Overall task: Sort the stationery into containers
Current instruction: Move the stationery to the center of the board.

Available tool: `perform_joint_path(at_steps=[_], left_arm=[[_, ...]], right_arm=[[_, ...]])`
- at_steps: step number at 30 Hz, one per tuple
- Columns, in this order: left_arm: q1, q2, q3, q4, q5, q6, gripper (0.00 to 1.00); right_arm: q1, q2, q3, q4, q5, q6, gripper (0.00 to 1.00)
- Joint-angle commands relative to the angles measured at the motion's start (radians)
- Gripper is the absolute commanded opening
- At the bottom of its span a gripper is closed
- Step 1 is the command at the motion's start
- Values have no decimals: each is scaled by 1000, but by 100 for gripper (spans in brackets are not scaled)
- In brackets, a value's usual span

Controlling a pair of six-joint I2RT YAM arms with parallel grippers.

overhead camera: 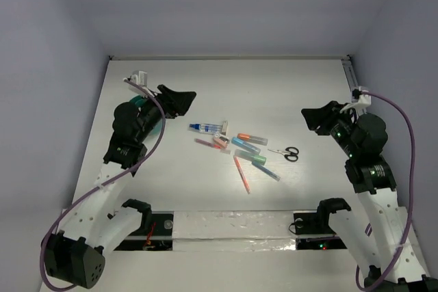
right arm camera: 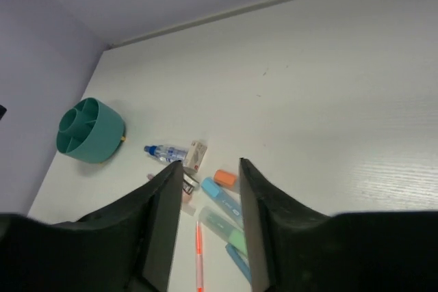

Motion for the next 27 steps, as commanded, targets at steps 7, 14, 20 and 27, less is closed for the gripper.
perform_joint_path(at_steps=[7,14,20,27], left_arm=[[-90,50,-87,165,-6,-94,39],[-342,160,-37,-42,-421,-56,0],[-342,285,-25,-194,-710,-150,10],[-342,487,15,-224,-724,-226,52]], right_arm=[[-6,72,-12,63,-79,-10,0],[-6,147,-34,126,-148,7,0],[3,158,-95,180,-191,41,0],[32,186,-101,192,-223,39,19]])
